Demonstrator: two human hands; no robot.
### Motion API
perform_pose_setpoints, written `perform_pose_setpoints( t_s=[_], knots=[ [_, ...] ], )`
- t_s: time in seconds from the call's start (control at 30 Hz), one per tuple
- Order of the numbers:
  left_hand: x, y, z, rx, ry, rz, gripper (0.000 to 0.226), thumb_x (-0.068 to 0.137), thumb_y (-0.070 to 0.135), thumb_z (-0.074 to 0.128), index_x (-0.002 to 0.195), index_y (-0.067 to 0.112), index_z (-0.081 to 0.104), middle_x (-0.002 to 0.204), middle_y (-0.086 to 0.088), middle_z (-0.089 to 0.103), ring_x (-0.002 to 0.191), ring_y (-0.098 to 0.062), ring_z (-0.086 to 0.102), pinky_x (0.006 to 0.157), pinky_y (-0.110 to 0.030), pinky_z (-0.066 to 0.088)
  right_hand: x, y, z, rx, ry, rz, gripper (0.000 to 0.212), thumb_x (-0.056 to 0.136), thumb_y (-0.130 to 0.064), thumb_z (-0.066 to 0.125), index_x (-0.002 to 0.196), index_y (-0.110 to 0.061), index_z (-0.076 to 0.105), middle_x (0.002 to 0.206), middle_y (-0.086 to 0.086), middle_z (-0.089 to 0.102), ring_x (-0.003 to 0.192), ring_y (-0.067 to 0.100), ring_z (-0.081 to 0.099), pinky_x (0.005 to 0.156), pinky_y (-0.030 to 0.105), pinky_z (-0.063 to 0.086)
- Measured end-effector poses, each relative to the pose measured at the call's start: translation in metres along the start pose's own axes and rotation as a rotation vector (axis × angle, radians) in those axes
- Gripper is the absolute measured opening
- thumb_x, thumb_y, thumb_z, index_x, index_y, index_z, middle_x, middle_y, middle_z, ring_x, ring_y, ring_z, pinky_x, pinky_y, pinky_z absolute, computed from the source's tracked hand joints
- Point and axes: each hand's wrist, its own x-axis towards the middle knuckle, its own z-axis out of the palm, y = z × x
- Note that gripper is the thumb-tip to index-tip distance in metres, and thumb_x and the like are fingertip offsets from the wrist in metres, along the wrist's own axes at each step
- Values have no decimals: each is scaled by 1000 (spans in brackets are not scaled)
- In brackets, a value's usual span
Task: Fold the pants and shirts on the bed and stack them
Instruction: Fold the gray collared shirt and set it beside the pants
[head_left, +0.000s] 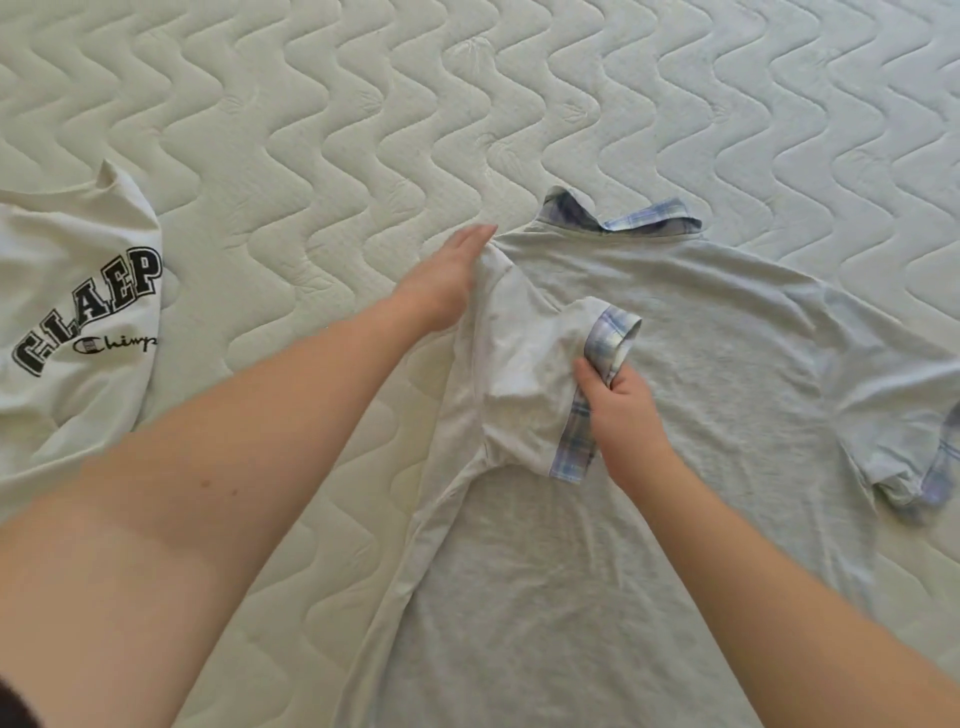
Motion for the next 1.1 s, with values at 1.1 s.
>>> perform_pose_setpoints(
  t_s=[1.1],
  knots=[
    [5, 33, 22, -13, 289, -57, 42, 89, 28, 65, 129, 21, 52, 127, -9, 43, 103, -22, 53, 88, -33, 47, -41, 48, -28, -570, 279, 45, 21, 91, -42, 61, 81, -24, 56, 76, -7, 63, 74, 15, 62, 64, 26, 47]
  ],
)
